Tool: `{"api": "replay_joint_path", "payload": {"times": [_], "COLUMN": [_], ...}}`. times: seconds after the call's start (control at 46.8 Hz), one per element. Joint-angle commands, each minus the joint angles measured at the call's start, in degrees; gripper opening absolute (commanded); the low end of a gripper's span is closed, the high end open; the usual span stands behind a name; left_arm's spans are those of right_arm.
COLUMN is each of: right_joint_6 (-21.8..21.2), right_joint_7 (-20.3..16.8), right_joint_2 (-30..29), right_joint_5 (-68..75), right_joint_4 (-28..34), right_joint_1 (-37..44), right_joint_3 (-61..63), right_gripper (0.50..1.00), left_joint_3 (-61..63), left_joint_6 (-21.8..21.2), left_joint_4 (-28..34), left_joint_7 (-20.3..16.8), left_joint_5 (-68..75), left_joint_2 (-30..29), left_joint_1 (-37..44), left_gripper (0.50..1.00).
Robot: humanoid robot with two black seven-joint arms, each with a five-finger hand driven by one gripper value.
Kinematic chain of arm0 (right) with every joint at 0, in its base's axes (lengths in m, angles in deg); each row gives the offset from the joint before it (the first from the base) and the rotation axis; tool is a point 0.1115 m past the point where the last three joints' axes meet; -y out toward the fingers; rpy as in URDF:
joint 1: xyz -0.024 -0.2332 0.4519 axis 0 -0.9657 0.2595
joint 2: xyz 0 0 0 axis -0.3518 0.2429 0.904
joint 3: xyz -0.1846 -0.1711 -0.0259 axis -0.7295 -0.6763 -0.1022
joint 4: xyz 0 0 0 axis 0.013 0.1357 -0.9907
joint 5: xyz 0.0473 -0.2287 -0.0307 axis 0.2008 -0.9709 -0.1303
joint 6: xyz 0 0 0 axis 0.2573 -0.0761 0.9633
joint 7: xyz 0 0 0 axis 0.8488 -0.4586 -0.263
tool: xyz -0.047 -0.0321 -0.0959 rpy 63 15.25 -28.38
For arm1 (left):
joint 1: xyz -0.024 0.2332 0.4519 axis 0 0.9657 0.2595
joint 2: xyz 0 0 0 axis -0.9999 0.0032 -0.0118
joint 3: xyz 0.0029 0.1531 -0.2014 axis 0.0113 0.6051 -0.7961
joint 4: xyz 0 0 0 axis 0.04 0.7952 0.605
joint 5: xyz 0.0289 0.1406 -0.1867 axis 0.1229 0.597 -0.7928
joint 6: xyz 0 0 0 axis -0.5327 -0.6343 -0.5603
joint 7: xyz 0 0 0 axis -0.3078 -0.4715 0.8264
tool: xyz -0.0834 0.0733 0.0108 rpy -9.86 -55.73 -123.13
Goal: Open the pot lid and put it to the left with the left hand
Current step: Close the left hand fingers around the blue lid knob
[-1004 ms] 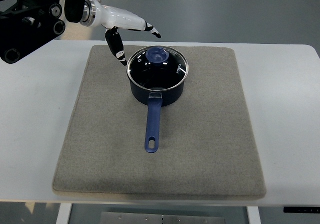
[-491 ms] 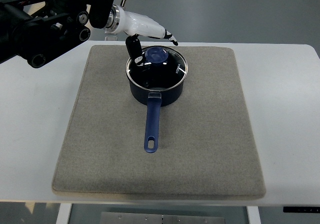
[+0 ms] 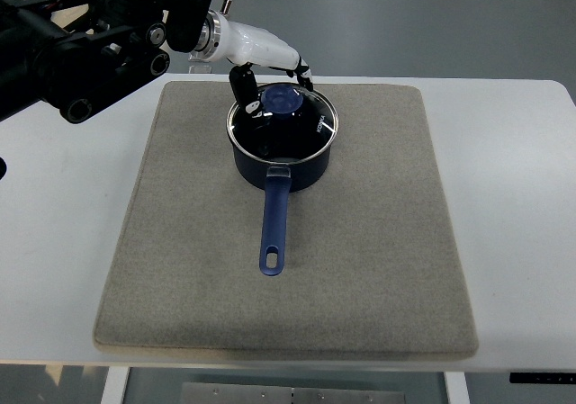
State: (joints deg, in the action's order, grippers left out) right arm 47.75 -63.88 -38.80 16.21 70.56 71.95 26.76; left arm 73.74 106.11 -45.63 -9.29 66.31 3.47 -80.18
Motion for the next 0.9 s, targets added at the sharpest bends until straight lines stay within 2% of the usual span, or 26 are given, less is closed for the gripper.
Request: {"api": "replay_joint_path", "payload": {"times": [0.0, 0.641, 0.812, 0.876], "right_joint_6": [0.0, 0.0, 0.0, 0.0], "right_joint_7": [-0.01, -0.01, -0.01, -0.01], "right_joint_2": [0.0, 0.0, 0.0, 0.0], "right_joint_5": [0.05, 0.05, -0.04, -0.04], "right_joint_4": [0.0, 0.0, 0.0, 0.0], "right_joint_1": [0.0, 0.0, 0.0, 0.0], "right_joint_3": [0.03, 0.03, 0.03, 0.03], "right_gripper": [0.915, 0.915, 0.915, 0.915], "left_joint_3": [0.0, -0.09, -0.09, 0.0], "left_joint_6": [0.0, 0.0, 0.09, 0.09], "left_joint_4": [0.19, 0.89, 1.06, 1.06], "left_joint_7": [0.0, 0.0, 0.0, 0.0], "left_joint_5": [0.04, 2.24, 2.24, 2.24], "left_joint_2": [0.1, 0.27, 0.45, 0.45], "left_joint_1": [0.11, 0.64, 0.73, 0.64], "left_gripper": [0.866, 0.876, 0.866, 0.84]}}
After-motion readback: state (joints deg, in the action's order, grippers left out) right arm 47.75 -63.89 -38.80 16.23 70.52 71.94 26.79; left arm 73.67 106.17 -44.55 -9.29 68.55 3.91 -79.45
